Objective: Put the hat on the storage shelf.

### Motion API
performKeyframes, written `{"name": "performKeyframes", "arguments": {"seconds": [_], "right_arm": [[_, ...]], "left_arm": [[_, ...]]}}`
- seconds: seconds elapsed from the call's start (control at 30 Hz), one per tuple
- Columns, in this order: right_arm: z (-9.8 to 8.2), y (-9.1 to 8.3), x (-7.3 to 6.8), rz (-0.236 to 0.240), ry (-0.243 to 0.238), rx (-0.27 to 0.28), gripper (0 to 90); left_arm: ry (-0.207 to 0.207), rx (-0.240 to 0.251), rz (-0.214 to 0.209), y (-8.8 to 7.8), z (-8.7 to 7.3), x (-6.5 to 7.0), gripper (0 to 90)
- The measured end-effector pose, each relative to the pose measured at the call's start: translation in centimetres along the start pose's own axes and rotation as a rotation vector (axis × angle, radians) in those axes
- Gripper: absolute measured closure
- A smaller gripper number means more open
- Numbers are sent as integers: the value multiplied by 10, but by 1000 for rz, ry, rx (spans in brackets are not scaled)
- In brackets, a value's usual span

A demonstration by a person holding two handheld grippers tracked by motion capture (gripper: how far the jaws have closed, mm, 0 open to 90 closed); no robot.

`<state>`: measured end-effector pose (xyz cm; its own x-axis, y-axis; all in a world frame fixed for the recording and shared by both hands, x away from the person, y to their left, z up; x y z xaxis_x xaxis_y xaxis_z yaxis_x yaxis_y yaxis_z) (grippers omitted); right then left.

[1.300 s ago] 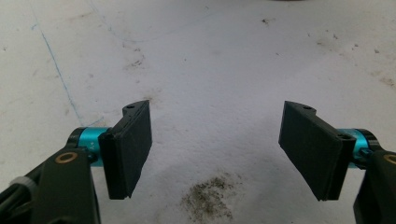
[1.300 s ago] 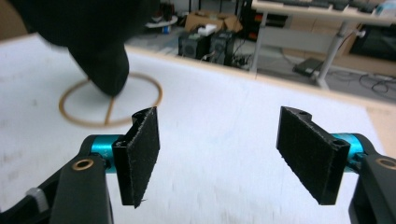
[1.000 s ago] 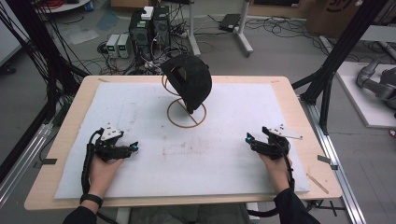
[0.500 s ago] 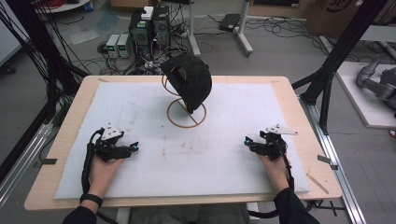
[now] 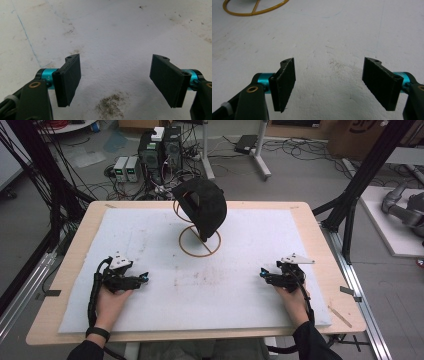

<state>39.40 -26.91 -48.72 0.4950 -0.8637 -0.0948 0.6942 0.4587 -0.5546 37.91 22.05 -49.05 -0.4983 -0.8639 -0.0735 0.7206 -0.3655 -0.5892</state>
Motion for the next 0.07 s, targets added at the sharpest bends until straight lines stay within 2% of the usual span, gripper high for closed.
{"name": "performKeyframes", "arguments": {"seconds": [0.07], "right_arm": [[0,1,0,-1,-3,-6,267]], "left_arm": [[1,-3,0,0,0,0,252]]}}
Point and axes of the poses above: each handheld gripper's, and its own axes: y roughly forward along the jaws, z roughly out of its top, x roughly to its right, the point moved 6 cm from there along y, roughly forward along the jaws, and after that the axes turned 4 degrees about z, right-handed, at the moved point
